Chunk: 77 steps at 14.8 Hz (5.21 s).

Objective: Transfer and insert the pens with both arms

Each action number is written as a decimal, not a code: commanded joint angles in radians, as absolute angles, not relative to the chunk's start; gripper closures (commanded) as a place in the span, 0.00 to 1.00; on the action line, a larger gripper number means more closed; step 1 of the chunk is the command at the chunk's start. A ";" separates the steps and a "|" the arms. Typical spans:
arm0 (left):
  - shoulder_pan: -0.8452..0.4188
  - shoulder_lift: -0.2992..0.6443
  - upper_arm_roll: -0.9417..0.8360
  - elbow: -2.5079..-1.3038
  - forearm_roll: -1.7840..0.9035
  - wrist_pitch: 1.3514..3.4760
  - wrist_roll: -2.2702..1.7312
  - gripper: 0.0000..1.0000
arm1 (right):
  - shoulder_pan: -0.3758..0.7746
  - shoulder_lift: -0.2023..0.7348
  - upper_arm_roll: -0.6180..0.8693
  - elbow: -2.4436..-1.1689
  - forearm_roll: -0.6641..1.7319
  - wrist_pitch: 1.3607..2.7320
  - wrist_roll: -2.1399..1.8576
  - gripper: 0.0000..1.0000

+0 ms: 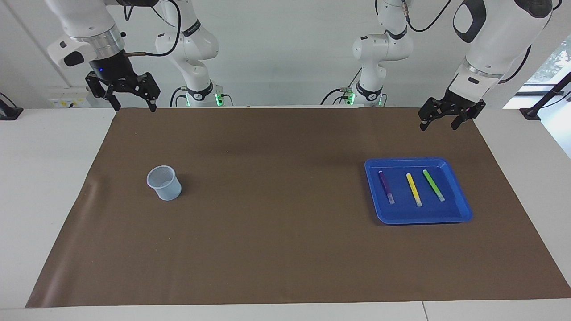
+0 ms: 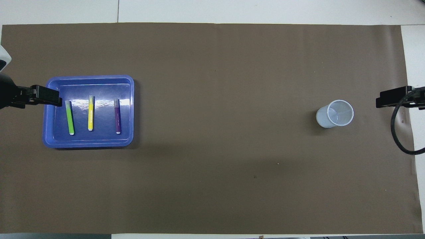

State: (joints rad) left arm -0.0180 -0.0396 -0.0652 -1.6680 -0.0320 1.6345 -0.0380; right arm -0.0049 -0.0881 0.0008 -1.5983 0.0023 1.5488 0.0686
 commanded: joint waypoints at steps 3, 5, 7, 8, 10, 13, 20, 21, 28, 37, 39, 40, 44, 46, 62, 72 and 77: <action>-0.017 -0.051 -0.063 -1.678 -0.032 1.647 -0.028 0.00 | -0.011 -0.092 0.005 -1.595 0.000 1.551 0.045 0.00; -0.017 -0.052 -0.061 -1.681 -0.032 1.641 -0.034 0.00 | -0.009 -0.092 0.005 -1.595 0.000 1.551 0.046 0.00; -0.021 -0.054 -0.063 -1.698 -0.032 1.680 -0.026 0.00 | -0.009 -0.092 0.005 -1.595 0.000 1.549 0.045 0.00; -0.025 -0.060 -0.063 -1.712 -0.032 1.695 -0.023 0.00 | -0.009 -0.092 0.005 -1.595 0.002 1.549 0.046 0.00; -0.026 -0.067 -0.063 -1.736 -0.032 1.721 -0.020 0.00 | 0.003 -0.100 0.009 -1.606 0.014 1.549 0.049 0.00; -0.028 -0.052 -0.063 -1.764 -0.032 1.782 -0.020 0.00 | 0.055 -0.121 0.012 -1.643 0.014 1.543 0.051 0.00; -0.061 0.012 -0.064 -1.951 -0.032 2.054 -0.029 0.00 | 0.069 -0.146 0.011 -1.706 0.044 1.638 0.043 0.00; -0.063 0.040 -0.064 -1.968 -0.032 2.097 -0.032 0.00 | 0.057 -0.146 0.009 -1.727 0.105 1.646 0.049 0.00; -0.089 0.138 -0.064 -2.100 -0.032 2.338 -0.034 0.00 | 0.023 -0.143 0.002 -1.867 0.445 1.790 0.061 0.00; -0.101 0.202 -0.063 -2.172 -0.032 2.462 -0.023 0.13 | 0.046 -0.109 0.011 -1.999 0.759 1.901 0.071 0.00; -0.101 0.204 -0.064 -2.172 -0.032 2.465 -0.023 0.27 | 0.057 -0.094 0.011 -2.014 0.885 1.946 0.075 0.00; -0.103 0.210 -0.064 -2.172 -0.032 2.467 -0.025 0.33 | 0.083 -0.091 0.011 -2.017 0.902 1.974 0.078 0.00; -0.110 0.216 -0.064 -2.172 -0.032 2.476 -0.034 0.70 | 0.129 -0.069 0.011 -2.032 1.001 2.037 0.113 0.00; -0.110 0.216 -0.063 -2.171 -0.032 2.468 -0.057 1.00 | 0.159 -0.069 0.011 -2.033 1.006 2.065 0.124 0.00; -0.248 0.132 -0.064 -1.855 -0.213 2.120 -0.924 1.00 | 0.264 -0.069 0.012 -2.048 1.100 2.186 0.163 0.00; -0.506 0.195 -0.064 -1.734 -0.403 2.296 -1.547 1.00 | 0.287 -0.032 0.012 -2.109 1.361 2.278 -0.017 0.00; -0.568 0.195 -0.064 -1.729 -0.402 2.307 -1.612 1.00 | 0.311 -0.017 0.012 -2.106 1.373 2.313 -0.017 0.20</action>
State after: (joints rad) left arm -0.5503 0.1761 -0.0793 -1.7515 -0.3865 2.2947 -1.5946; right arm 0.3121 -0.0144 0.0108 -2.0977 1.3420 2.3049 0.0079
